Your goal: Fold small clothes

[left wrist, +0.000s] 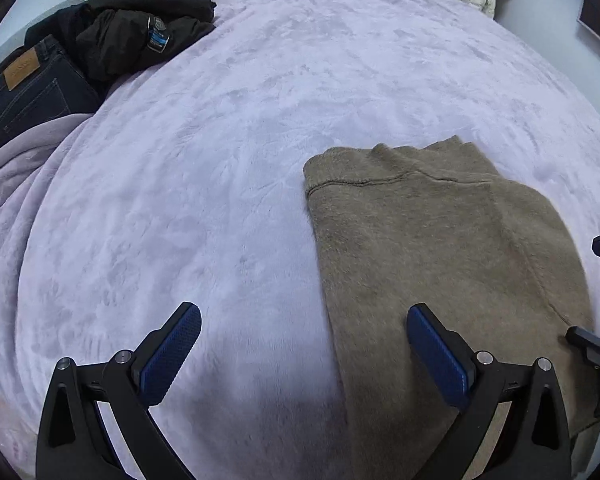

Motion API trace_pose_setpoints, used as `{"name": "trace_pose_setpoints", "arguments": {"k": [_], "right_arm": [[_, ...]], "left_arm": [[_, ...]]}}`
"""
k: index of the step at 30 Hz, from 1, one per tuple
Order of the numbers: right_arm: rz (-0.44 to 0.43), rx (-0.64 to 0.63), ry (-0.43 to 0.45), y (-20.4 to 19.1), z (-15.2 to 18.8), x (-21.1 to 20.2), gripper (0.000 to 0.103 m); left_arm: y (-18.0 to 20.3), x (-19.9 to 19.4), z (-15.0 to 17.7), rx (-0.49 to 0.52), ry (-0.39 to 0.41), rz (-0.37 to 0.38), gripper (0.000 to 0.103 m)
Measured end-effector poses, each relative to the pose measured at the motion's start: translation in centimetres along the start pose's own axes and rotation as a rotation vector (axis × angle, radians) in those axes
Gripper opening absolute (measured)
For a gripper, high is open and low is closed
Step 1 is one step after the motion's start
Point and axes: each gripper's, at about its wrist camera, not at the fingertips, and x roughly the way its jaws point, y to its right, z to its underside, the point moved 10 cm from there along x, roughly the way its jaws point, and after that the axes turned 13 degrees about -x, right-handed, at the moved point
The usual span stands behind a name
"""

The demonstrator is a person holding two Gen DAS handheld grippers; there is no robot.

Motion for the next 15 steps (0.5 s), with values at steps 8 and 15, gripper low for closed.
{"name": "trace_pose_setpoints", "arguments": {"k": [8,15], "right_arm": [[-0.035,-0.253,0.209,-9.8,-3.7,-5.5,0.077],[-0.090,-0.241,0.096,-10.5,0.6,-0.7,0.077]], "left_arm": [[1.6,-1.9,4.1,0.089,0.003,0.037,0.103],[1.1,-0.6,6.0,0.052,-0.041,0.080,0.103]]}}
